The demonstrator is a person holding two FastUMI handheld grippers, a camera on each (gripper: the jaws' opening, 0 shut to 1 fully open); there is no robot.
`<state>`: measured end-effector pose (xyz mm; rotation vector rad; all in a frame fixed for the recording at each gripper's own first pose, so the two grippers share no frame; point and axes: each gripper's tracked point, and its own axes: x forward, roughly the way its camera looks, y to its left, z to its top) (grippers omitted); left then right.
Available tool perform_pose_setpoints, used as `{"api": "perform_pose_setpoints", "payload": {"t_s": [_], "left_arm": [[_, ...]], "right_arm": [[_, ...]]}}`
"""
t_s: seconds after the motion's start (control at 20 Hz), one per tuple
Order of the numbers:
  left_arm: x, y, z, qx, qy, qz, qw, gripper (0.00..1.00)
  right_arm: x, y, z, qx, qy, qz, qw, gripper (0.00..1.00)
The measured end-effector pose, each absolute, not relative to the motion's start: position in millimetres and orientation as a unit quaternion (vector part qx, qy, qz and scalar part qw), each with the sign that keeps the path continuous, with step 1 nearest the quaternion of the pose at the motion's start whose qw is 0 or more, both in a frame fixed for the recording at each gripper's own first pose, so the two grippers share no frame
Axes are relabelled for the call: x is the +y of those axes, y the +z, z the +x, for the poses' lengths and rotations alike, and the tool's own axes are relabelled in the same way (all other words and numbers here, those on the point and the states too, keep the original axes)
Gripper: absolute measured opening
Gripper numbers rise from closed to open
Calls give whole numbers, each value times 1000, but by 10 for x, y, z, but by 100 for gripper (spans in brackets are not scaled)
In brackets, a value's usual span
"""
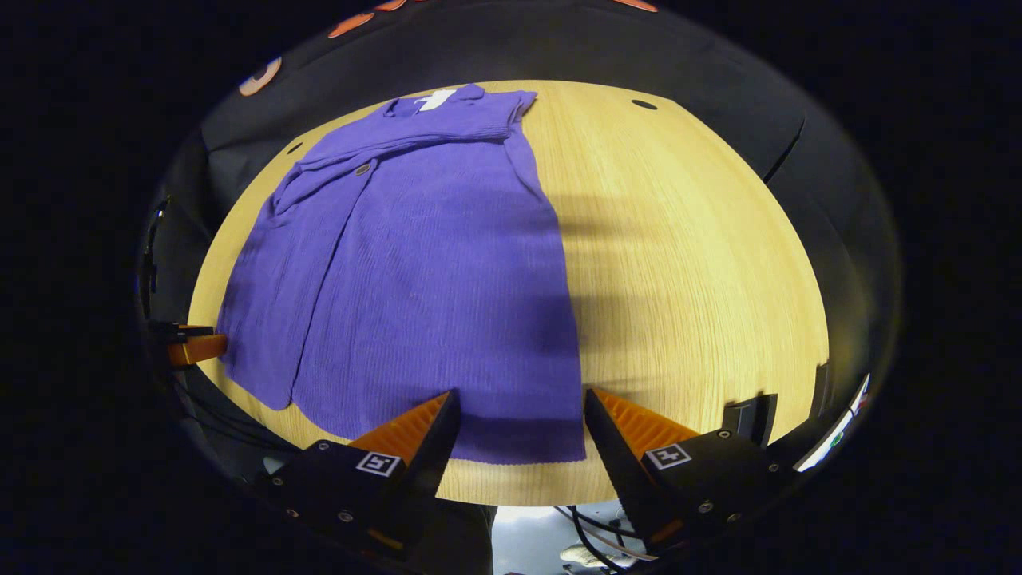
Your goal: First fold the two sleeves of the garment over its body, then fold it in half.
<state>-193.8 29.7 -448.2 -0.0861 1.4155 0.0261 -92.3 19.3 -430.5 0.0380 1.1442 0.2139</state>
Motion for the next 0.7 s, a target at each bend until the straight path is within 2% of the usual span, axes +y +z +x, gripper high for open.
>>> {"api": "perform_pose_setpoints", "payload": {"t_s": [0.1,0.15,0.2,0.3,0.35,0.4,0.5,0.55,0.6,0.7], "left_arm": [[373,-4469,-1975,665,15,-24,746,97],[562,-4412,-1949,660,40,4,750,96],[639,-4417,-1929,656,46,16,753,99],[567,-4464,-2062,677,35,-9,735,100],[554,-4482,-2000,671,33,-21,740,99],[560,-4497,-2016,679,32,-33,732,96],[604,-4509,-2049,690,38,-54,721,96],[642,-4486,-2057,686,39,-59,724,95],[658,-4517,-2075,691,40,-63,719,98],[629,-4511,-2022,699,21,-50,713,98]], "right_arm": [[213,-4318,-944,550,106,11,829,95],[223,-4309,-955,554,109,8,825,94],[235,-4314,-970,557,111,5,823,94],[245,-4324,-973,559,114,-4,821,94],[254,-4324,-983,561,116,-6,820,94],[264,-4322,-985,562,119,-9,818,93],[305,-4324,-996,566,126,-16,815,88],[337,-4323,-1016,570,132,-18,811,71],[347,-4319,-1029,571,137,-24,809,81],[378,-4325,-1008,573,139,-31,807,75]]}}
